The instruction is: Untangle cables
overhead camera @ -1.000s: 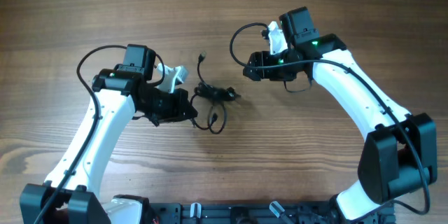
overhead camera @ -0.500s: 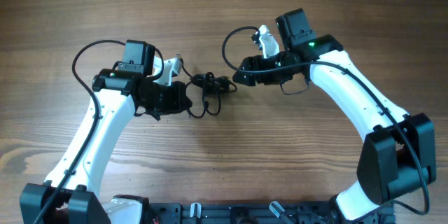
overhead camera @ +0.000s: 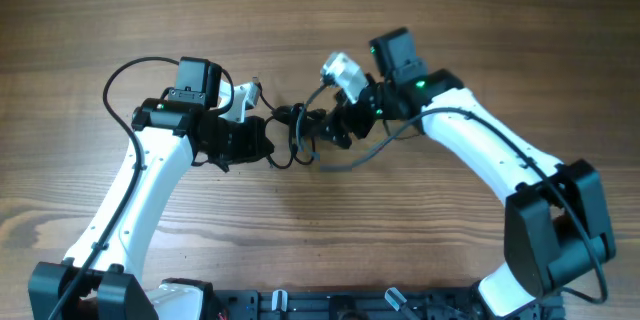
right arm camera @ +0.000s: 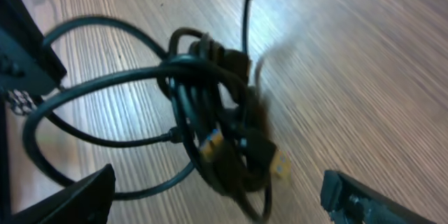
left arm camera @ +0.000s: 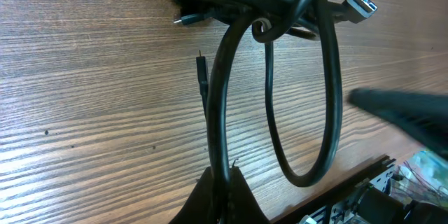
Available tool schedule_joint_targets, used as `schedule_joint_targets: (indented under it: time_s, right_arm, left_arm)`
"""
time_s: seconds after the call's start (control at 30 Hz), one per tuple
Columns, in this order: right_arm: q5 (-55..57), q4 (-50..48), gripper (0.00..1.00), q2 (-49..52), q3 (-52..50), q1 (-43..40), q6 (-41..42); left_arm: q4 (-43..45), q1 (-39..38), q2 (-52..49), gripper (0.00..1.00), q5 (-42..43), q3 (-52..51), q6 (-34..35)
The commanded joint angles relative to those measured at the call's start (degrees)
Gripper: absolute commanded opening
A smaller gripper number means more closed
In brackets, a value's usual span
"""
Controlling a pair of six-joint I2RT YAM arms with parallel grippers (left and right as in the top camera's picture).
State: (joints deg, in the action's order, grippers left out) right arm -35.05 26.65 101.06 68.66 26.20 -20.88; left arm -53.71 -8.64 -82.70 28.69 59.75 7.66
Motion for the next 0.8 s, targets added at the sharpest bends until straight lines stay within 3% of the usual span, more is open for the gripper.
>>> schedule_joint_targets:
  time_s: [0.0,0.23,0.3,0.37,0.4,0.43,0.6,0.77]
  right_arm:
    - [1.14,-4.5,0.97,1.01,-2.95,1.38,-2.8]
    - [3.08,-14.8,0.95,1.68,-7.67,1.6,3.13]
    - [3.08,-16.46,0.88,2.36,-8.33,1.6,3.54]
    - [3.06,-18.67,0.56,2.73,-8.35,1.6,4.76]
    - [3.08,-19.61,0.35,2.73,-8.35,1.6,4.92]
    - [3.08,-20.59,0.06,2.73,-8.37,1.6,5.01]
    - [6.43,-20.04,0.04,2.73,-8.35,1.29,10.99]
    - [15.39,-16.74,0.04,2.54,-8.35,-2.25,27.5]
  left_arm:
    - [0.17,-0.15,-0.57,0.04,-0.31,0.26,0.11]
    - [0.17,-0.15,-0.57,0.04,-0.28,0.26,0.11]
    - [0.22,-0.15,-0.57,0.04,-0.28,0.26,0.11]
    - [0.22,-0.15,-0.57,0.04,-0.28,0.26,0.11]
    - [0.22,-0.15,-0.57,0.04,-0.28,0.26,0.11]
    - [0.22,-0.15,-0.57,0.04,-0.28,0.26,0.11]
    - [0.37,-0.07,-0.57,0.04,-0.31,0.26,0.37]
    - [0.98,5.51,0.11,0.04,-0.46,0.7,5.73]
